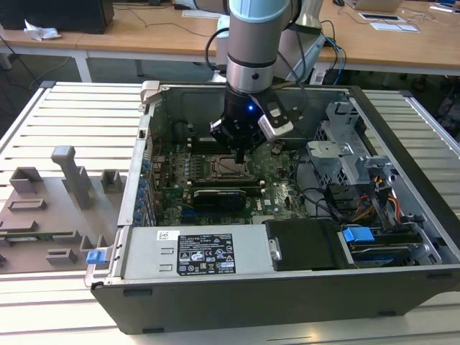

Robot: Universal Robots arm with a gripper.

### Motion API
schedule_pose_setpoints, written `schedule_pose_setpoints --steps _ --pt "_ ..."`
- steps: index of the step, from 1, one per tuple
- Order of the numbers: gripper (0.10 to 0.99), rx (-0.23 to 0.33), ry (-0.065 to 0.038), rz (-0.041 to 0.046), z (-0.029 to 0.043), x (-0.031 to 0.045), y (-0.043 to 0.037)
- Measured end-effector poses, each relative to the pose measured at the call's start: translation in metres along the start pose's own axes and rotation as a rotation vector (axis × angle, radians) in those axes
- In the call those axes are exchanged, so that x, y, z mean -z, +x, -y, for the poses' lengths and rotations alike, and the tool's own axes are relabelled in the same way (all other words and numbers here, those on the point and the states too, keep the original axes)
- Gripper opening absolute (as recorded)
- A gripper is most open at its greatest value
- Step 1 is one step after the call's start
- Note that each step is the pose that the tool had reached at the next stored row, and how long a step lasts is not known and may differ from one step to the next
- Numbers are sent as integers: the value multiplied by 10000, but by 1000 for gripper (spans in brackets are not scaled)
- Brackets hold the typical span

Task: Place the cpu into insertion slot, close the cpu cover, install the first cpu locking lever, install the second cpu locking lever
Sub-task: 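Install the first cpu locking lever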

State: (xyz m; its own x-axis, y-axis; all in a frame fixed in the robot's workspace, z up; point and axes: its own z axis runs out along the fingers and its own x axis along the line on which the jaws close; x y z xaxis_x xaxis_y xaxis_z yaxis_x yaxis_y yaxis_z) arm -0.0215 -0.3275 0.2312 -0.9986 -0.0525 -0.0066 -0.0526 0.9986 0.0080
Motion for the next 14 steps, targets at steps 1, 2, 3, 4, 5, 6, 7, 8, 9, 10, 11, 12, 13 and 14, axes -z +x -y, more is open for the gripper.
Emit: schedule_pose_setpoints --steps 1,2,3,4,5,6,7,8,9,10,11,12,13,14 --pt "106 0 1 0 0 19 0" --pt "106 0 0 0 0 27 0" --pt "106 0 0 0 0 32 0" --pt "106 0 1 -1 0 45 0" --pt "106 0 0 0 -1 62 0" --pt "106 -1 0 0 -1 120 -1" --pt "106 0 1 0 -1 138 -1" --pt "106 0 1 0 -1 150 -1" --pt "106 0 1 0 -2 177 -1" --pt "106 -1 2 -1 -2 207 -1" --pt "106 0 1 0 -2 235 -1" --pt "106 0 2 0 -2 261 -2" --pt "106 -1 1 0 -2 280 -2" --pt "106 0 1 0 -2 287 -2"
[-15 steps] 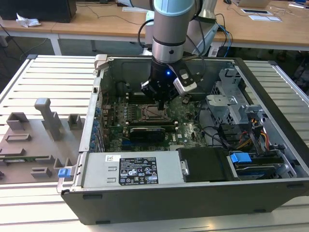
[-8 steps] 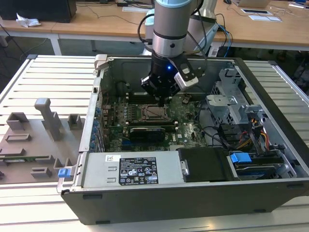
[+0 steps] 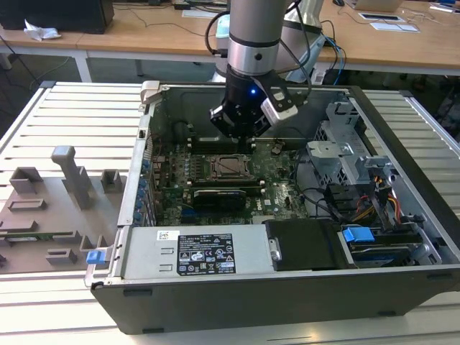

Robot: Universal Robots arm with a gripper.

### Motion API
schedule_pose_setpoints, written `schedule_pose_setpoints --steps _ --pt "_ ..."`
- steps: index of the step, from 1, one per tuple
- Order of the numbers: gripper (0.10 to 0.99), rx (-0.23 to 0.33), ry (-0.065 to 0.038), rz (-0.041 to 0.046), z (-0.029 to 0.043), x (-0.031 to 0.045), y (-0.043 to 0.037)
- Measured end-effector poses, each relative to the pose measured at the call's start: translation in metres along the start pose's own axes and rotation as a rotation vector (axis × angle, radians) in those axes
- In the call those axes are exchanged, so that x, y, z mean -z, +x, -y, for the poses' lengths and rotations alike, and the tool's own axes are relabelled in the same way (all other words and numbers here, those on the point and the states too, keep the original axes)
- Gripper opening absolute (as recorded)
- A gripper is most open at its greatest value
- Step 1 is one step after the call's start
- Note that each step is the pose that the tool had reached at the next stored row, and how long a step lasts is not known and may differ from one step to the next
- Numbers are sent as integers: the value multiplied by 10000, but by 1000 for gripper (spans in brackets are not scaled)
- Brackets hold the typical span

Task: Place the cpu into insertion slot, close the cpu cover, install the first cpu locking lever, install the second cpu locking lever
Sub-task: 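Install the first cpu locking lever, then install the second cpu locking lever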

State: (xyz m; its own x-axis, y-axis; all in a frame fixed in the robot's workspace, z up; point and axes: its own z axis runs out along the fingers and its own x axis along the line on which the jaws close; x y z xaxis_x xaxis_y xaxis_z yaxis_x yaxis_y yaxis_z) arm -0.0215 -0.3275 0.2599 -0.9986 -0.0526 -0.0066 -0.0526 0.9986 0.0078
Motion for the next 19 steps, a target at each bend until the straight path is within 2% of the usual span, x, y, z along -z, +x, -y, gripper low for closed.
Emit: schedule_pose_setpoints --steps 14,19 --pt "106 0 1 -1 2 26 0" --pt "106 0 -1 0 45 25 2"
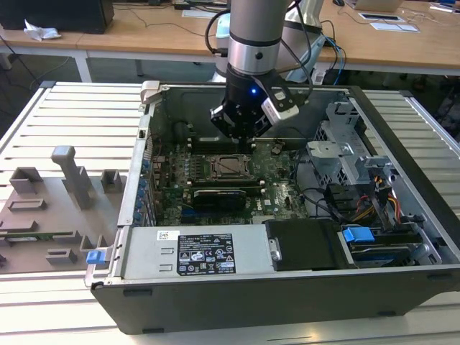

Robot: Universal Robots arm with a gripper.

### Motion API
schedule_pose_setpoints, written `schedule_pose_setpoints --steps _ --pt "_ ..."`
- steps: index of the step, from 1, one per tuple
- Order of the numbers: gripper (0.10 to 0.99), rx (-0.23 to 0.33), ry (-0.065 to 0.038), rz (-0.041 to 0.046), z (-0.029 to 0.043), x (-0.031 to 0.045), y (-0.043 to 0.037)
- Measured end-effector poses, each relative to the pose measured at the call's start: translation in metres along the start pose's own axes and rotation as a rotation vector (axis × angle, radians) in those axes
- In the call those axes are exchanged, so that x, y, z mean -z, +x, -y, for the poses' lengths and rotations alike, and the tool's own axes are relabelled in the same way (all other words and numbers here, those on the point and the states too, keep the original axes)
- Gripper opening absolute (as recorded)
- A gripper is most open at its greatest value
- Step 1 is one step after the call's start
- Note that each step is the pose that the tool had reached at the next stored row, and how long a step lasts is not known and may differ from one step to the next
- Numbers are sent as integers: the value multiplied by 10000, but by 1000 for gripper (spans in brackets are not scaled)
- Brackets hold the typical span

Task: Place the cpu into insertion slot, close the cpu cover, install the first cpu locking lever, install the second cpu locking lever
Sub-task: 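Install the second cpu locking lever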

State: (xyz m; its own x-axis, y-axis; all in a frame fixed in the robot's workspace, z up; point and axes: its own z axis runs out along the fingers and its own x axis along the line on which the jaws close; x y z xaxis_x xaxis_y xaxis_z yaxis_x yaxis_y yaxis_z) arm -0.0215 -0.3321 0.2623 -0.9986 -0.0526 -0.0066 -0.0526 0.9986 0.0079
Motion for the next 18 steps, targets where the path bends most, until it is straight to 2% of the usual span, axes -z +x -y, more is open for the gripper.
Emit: schedule_pose_setpoints --steps 7,18 --pt "106 -1 1 0 71 -13 4" --pt "106 0 1 0 238 -23 13"
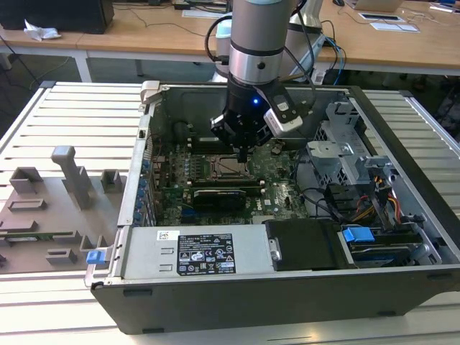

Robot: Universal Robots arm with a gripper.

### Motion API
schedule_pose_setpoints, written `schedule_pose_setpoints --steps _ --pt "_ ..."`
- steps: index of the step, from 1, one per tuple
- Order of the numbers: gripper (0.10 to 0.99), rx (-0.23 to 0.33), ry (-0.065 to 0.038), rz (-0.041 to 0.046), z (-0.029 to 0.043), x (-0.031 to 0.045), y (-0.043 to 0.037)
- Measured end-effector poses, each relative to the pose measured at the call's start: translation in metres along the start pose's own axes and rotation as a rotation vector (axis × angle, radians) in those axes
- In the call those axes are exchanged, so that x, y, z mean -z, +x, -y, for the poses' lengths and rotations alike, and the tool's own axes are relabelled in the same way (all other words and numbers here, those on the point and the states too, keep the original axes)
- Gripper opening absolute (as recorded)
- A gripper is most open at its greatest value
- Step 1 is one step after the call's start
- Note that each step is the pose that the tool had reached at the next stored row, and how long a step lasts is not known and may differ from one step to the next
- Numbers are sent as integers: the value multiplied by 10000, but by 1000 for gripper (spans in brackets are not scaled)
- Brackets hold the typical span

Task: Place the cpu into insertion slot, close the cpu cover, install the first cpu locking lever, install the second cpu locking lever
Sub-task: 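Install the second cpu locking lever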

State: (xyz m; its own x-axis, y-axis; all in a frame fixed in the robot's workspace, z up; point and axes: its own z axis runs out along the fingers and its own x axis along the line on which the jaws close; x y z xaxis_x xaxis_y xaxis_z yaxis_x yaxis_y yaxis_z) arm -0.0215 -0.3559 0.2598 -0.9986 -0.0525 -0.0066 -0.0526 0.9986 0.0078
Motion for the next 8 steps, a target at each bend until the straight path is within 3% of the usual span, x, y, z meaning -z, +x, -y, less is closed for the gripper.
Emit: schedule_pose_setpoints --steps 8 --pt "106 0 -1 0 167 0 9"
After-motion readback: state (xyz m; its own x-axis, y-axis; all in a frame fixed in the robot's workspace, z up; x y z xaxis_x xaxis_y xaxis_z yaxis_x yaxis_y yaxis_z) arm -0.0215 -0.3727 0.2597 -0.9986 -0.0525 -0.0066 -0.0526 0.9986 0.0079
